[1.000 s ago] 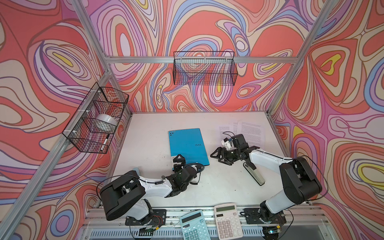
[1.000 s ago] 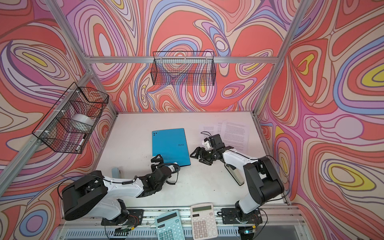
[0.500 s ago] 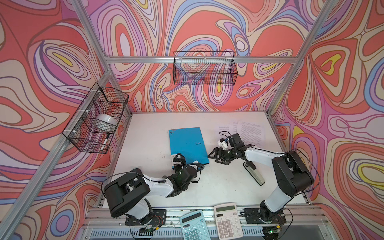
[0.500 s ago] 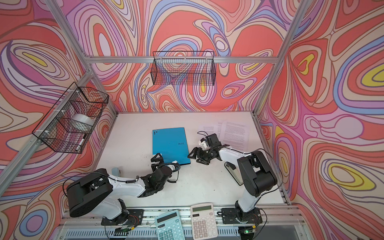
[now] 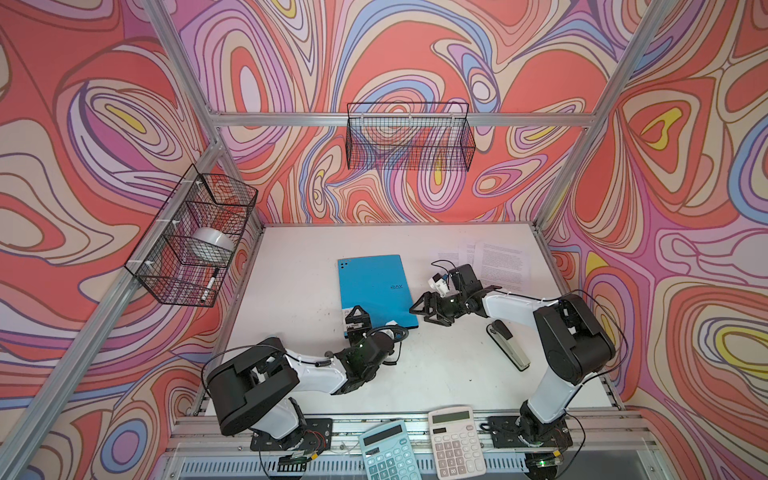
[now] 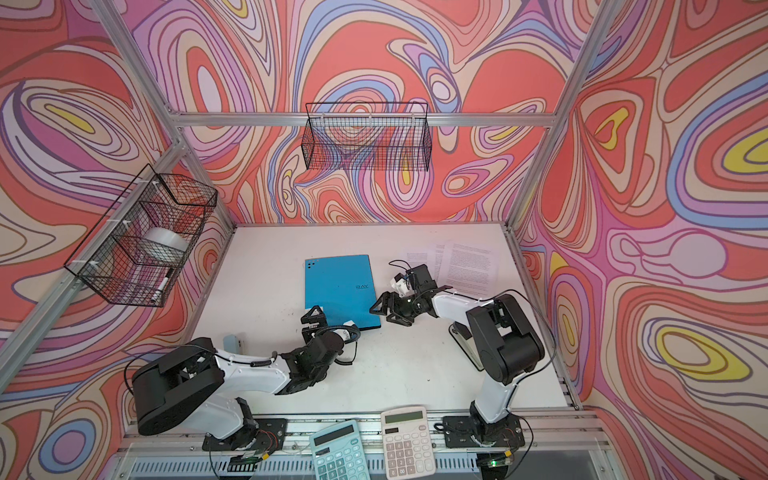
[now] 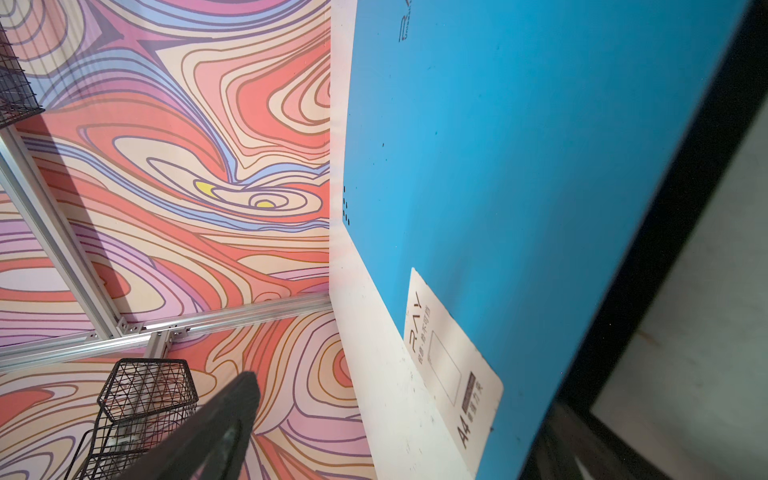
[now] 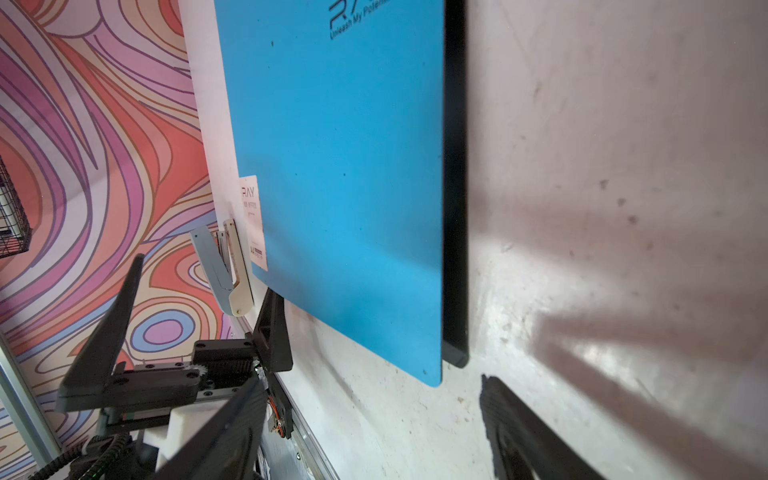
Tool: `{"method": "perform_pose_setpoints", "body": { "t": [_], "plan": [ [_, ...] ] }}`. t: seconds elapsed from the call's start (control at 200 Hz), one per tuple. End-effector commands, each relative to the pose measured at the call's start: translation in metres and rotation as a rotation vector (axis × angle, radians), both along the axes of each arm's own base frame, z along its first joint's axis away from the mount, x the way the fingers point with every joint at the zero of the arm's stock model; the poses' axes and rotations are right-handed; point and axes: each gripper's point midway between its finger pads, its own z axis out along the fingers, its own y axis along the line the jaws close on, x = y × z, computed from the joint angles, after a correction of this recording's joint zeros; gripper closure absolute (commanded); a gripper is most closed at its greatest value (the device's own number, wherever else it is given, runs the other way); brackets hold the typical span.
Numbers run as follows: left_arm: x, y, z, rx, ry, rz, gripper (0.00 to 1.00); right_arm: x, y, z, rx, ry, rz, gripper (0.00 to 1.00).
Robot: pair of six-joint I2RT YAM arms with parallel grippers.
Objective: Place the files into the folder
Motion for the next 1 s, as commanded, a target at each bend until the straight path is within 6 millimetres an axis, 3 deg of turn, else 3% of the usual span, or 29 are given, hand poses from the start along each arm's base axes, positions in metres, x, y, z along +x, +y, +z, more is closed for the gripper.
{"method": "perform_pose_setpoints", "body": {
  "t": [0.0,0.305,0.992],
  "plan": [
    [0.001,0.001,0.007,-0.031,-0.032,0.02,0.0,0.002,0.008,-0.004,0.012,-0.003,0.024,0.15],
    [0.001,0.001,0.008,-0.035,-0.032,0.024,0.0,0.003,0.017,-0.011,0.02,0.01,0.04,0.15],
    [0.0,0.001,0.004,-0.034,-0.011,0.025,0.0,0.003,0.033,-0.006,0.101,0.002,0.067,0.16]
  ]
}}
